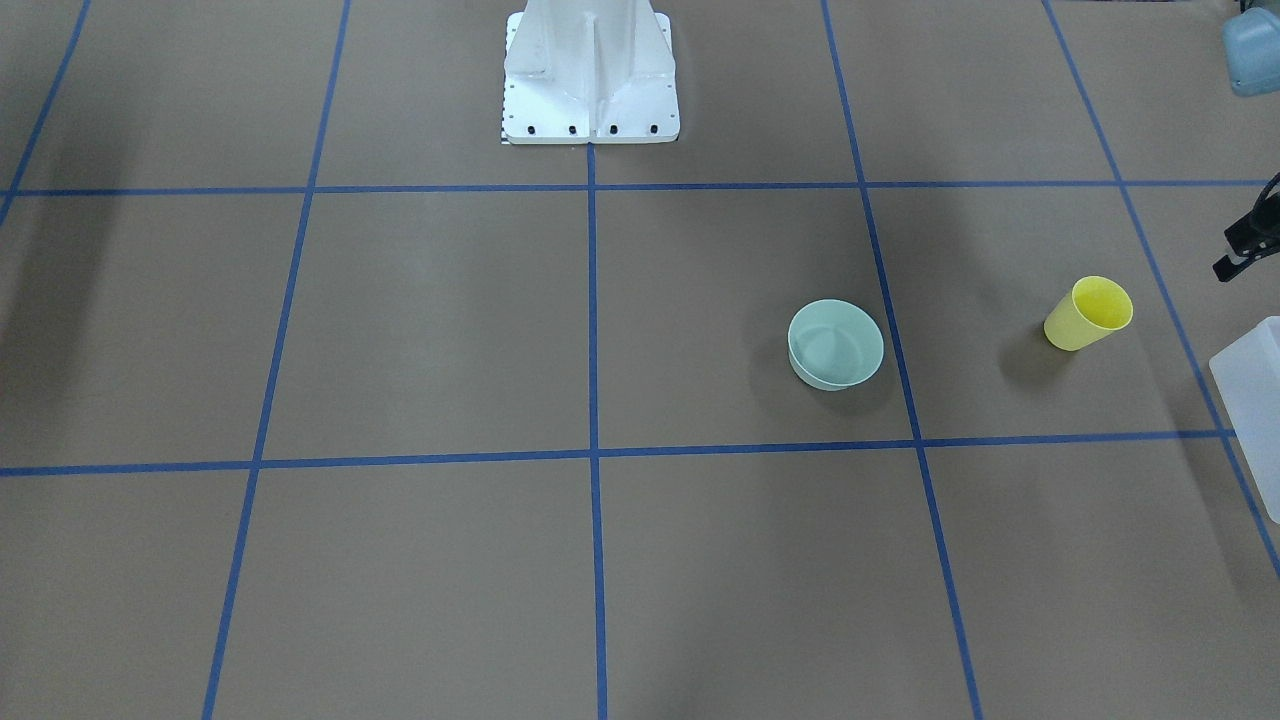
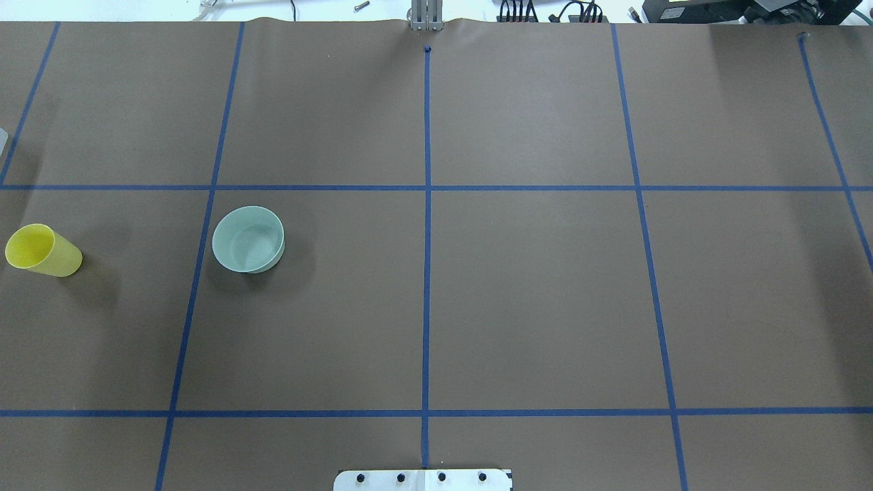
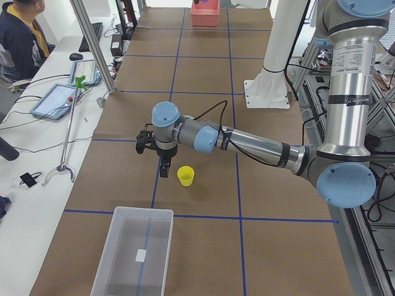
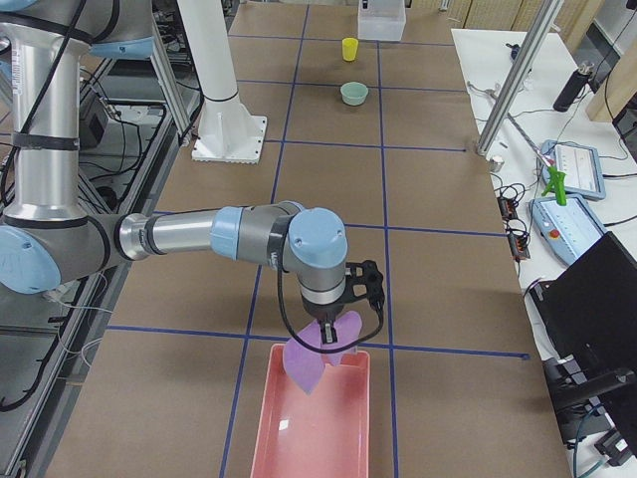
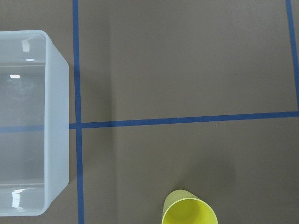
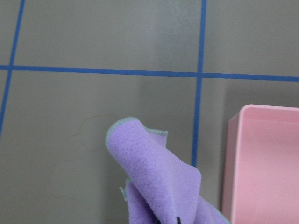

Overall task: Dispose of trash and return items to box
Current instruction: 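Drop the cloth in the pink bin while the left gripper nears the yellow cup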

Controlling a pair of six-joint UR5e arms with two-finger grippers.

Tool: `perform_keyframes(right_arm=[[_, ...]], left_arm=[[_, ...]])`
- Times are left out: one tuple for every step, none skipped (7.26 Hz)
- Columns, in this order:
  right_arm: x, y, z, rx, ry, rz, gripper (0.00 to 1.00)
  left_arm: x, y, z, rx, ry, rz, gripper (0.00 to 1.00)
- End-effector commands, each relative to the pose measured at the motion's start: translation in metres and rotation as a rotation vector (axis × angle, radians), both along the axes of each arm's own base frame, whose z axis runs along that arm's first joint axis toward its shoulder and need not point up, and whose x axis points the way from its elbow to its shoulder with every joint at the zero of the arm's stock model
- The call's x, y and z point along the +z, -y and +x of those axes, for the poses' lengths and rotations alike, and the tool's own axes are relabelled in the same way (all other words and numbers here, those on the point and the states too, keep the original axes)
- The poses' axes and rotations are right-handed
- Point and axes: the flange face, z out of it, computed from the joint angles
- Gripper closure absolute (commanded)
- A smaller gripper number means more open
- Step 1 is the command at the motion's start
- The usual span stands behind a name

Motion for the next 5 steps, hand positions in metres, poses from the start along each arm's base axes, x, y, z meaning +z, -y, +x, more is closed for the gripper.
perform_keyframes(right_arm=[[0.114,-0.002,0.011,-0.041,-0.011,0.015,1.0],[0.145,-0.006,0.01,-0.036,-0.021,0.048,1.0],[0.149,-0.007,0.01,-0.029,-0.018,0.038,0.19],[0.145,-0.006,0.009,-0.024,-0.009,0.045,0.0],[0.136,0.002,0.012,-0.02,-0.011,0.06,0.0]], left_arm=[[-0.015,0.003,0.004,-0.046,-0.022,-0.012,0.02],[-0.031,0.007,0.045,-0.038,-0.032,-0.054,0.02],[-0.05,0.015,0.085,-0.053,-0.027,-0.093,0.02],[-0.048,0.016,0.102,-0.075,0.023,-0.095,0.02],[-0.023,0.003,0.101,-0.038,0.04,-0.079,0.02]])
